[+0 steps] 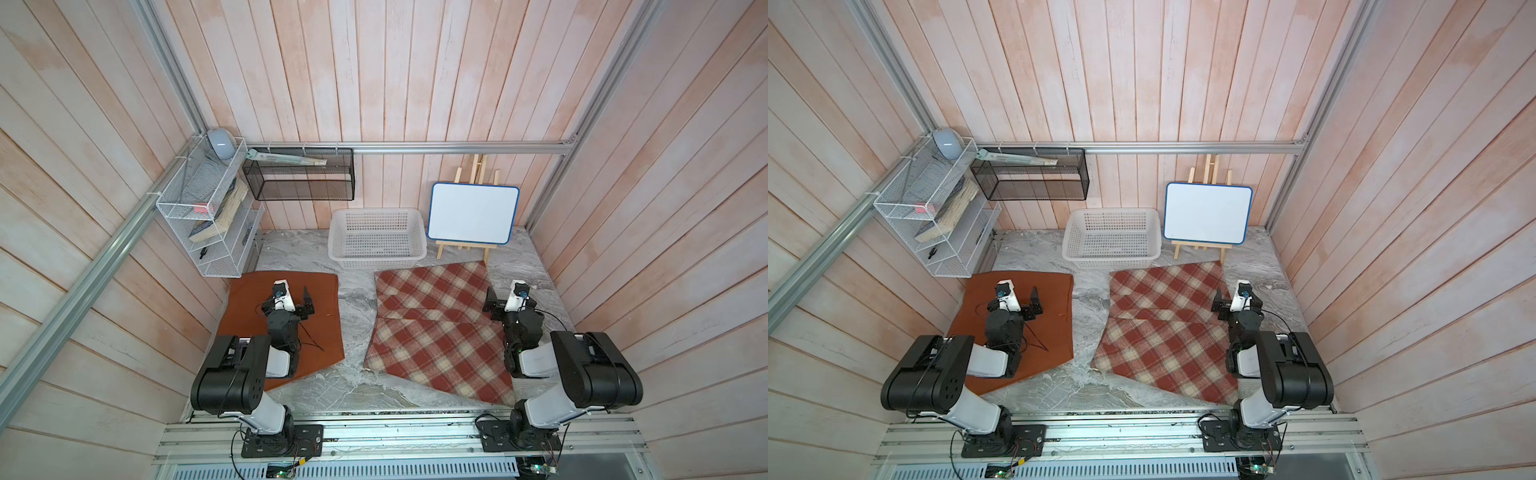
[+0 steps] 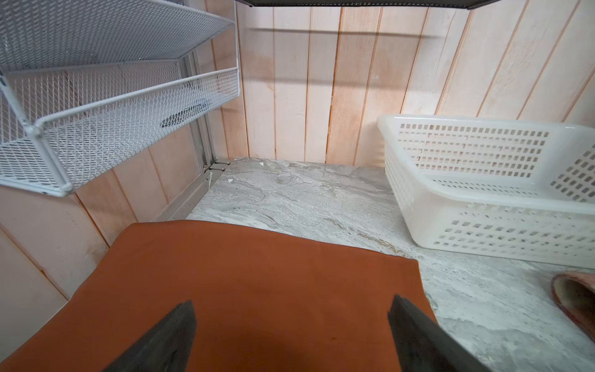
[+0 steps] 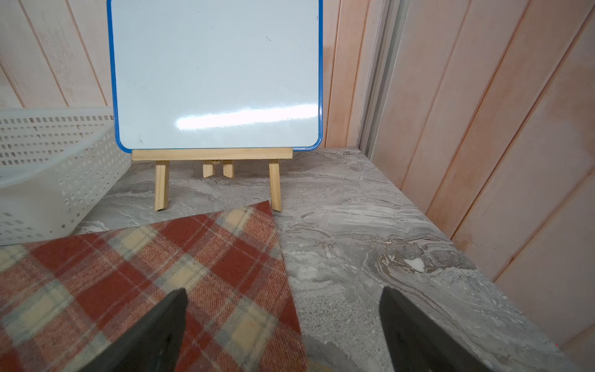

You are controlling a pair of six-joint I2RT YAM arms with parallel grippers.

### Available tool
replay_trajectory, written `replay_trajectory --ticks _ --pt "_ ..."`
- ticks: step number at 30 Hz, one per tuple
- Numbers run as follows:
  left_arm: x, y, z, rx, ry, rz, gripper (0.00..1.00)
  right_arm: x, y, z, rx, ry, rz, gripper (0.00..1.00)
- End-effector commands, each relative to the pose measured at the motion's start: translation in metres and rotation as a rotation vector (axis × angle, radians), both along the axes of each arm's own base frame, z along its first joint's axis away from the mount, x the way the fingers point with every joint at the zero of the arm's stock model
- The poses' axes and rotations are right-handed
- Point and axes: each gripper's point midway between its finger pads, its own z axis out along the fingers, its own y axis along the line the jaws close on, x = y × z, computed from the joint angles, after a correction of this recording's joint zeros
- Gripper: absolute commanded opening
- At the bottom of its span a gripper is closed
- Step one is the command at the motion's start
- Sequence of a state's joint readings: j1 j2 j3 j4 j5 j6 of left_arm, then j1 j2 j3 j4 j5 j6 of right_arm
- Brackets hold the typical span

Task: Roll up the skirts
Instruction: Adjust the skirt at the center of the board.

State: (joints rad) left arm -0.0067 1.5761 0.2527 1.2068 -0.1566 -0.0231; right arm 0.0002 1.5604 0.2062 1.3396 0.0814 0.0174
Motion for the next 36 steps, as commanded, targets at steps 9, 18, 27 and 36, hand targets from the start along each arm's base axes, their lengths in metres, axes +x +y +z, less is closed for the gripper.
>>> replay_trajectory --ticks 9,18,27,36 --pt "0.002 -0.002 0.006 -0.002 -0.017 -0.016 1.00 0.000 -0.001 0.003 -0.007 -0.012 -0.006 0.98" --pt "-0.011 0.011 0.014 -0.030 -0.054 0.070 1.00 -0.001 -0.005 0.004 -0.004 -0.017 -0.031 0.98" --pt "-0.023 -0.009 0.078 0.099 -0.159 0.124 1.00 0.014 -0.002 0.076 -0.122 0.001 -0.199 0.98" --pt "-0.002 -0.074 0.185 -0.354 -0.173 -0.177 1.00 0.029 0.024 0.099 0.168 0.059 -0.002 0.78"
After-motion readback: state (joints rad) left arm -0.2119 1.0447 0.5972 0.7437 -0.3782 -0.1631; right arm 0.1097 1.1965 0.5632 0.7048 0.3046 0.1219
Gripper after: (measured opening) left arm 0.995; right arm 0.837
